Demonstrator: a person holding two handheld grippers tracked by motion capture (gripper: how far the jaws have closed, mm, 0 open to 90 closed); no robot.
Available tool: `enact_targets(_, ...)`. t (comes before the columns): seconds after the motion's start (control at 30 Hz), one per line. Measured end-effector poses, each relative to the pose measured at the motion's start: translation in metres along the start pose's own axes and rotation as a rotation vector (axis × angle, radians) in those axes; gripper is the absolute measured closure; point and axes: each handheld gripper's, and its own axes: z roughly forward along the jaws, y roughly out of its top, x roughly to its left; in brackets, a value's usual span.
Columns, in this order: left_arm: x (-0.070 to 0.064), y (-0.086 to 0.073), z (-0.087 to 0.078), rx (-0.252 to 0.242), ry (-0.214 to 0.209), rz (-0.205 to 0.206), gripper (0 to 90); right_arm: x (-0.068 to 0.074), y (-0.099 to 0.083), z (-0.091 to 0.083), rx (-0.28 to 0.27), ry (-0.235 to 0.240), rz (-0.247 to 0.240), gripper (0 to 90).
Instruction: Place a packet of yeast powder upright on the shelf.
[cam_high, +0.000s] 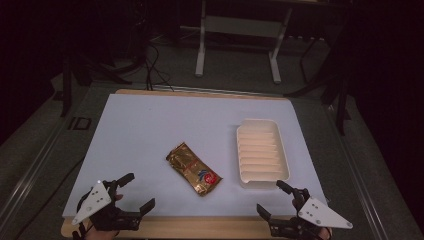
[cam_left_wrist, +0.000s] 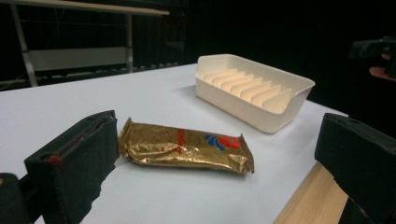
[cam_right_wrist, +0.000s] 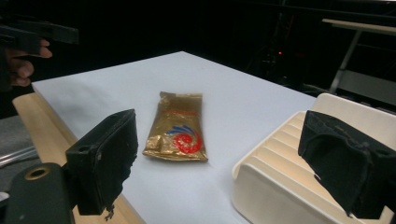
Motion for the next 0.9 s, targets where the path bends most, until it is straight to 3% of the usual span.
enact_targets(0.1, 0.001, 0.0, -0.001, -0.012, 0.002, 0.001, 0.5, 0.0, 0.0, 0.0, -0.001, -0.001, -0.007, 12.6)
enact_targets(0.2, 0.0, 0.0, 0.0, -0.005, -0.021, 0.001, 0.5, 0.0, 0.001, -0.001, -0.002, -0.008, -0.016, 13.5)
enact_targets(0.27, -0.001, 0.0, 0.001, 0.004, -0.014, 0.015, 0.5, 0.001, 0.002, -0.001, 0.019, -0.031, -0.03, 13.8)
enact_targets(0.4, -0.003, 0.001, 0.002, 0.054, -0.006, 0.024, 0.5, 0.001, 0.002, 0.001, 0.047, -0.017, 0.006, 13.6)
enact_targets(0.47, -0.004, 0.003, 0.002, 0.078, -0.023, 0.001, 0.5, 0.001, 0.003, 0.001, 0.04, 0.004, 0.025, 13.2)
enact_targets(0.53, -0.006, 0.005, 0.002, 0.088, -0.039, -0.008, 0.4, 0.002, 0.005, 0.0, 0.027, 0.004, 0.012, 13.2)
enact_targets(0.6, -0.01, 0.008, 0.002, 0.092, -0.054, 0.005, 0.4, 0.002, 0.007, 0.0, 0.01, 0.03, 0.0, 13.2)
enact_targets(0.73, -0.018, 0.013, 0.002, 0.098, -0.085, 0.046, 0.4, 0.003, 0.008, 0.001, -0.002, 0.024, -0.045, 13.2)
enact_targets(0.9, -0.025, 0.016, 0.008, 0.133, -0.127, 0.072, 0.4, 0.004, 0.01, 0.004, 0.018, 0.029, -0.039, 12.7)
